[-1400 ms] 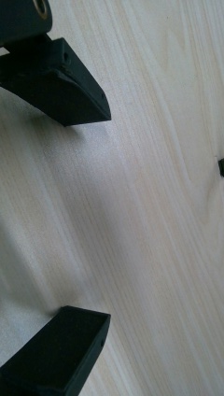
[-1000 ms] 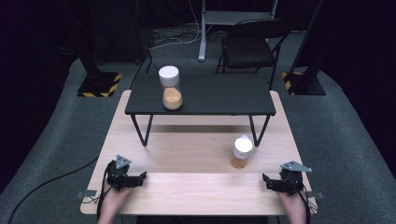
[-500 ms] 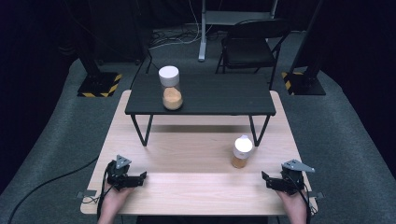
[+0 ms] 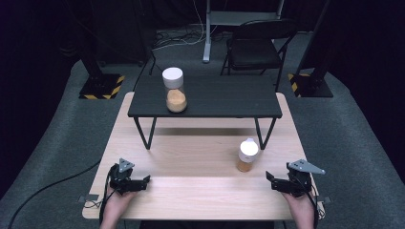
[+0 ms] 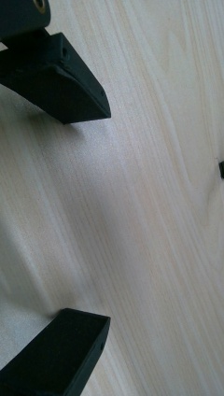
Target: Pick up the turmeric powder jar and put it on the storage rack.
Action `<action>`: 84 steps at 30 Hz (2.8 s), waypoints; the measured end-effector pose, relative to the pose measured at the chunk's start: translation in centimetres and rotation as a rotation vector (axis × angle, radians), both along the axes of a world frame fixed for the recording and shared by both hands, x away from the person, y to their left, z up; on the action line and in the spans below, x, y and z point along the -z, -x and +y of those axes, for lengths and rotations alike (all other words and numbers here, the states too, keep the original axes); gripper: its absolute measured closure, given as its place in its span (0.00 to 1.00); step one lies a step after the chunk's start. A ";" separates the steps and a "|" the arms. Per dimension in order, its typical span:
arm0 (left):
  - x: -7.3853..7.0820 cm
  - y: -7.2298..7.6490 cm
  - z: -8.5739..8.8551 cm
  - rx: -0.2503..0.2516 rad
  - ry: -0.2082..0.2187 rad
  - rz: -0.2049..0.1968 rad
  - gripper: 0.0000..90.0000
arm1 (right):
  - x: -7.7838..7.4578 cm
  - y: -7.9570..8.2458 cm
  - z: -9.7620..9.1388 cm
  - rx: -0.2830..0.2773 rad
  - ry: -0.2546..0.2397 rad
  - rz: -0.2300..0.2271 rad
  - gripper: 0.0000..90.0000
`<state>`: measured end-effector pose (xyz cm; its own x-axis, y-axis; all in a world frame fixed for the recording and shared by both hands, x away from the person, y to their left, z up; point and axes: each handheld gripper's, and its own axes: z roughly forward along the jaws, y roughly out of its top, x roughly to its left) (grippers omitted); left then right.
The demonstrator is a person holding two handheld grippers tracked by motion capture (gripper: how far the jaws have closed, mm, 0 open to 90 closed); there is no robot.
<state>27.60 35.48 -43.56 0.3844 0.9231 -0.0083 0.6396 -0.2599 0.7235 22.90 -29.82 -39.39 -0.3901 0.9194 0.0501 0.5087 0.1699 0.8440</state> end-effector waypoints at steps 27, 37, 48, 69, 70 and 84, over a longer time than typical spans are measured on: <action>0.0 0.0 -0.1 0.002 0.002 0.001 0.03 | -2.2 -1.4 1.9 -0.097 -0.040 -0.044 0.11; 0.0 -0.1 0.0 0.008 -0.002 0.001 0.03 | -2.1 -2.4 3.3 -0.116 -0.044 -0.047 0.12; 0.0 -0.1 0.0 0.008 -0.003 0.001 0.03 | -1.9 -4.0 4.7 -0.134 -0.044 -0.041 0.15; 0.0 -0.1 0.0 0.009 -0.003 0.000 0.03 | -0.2 -6.1 6.7 -0.089 -0.071 -0.028 0.18; 0.0 -0.1 0.0 0.009 -0.003 0.000 0.03 | -0.1 -6.2 6.7 -0.088 -0.078 -0.026 0.19; 0.0 -0.1 0.0 0.011 -0.002 0.001 0.03 | 0.5 -7.0 7.3 -0.073 -0.081 -0.021 0.27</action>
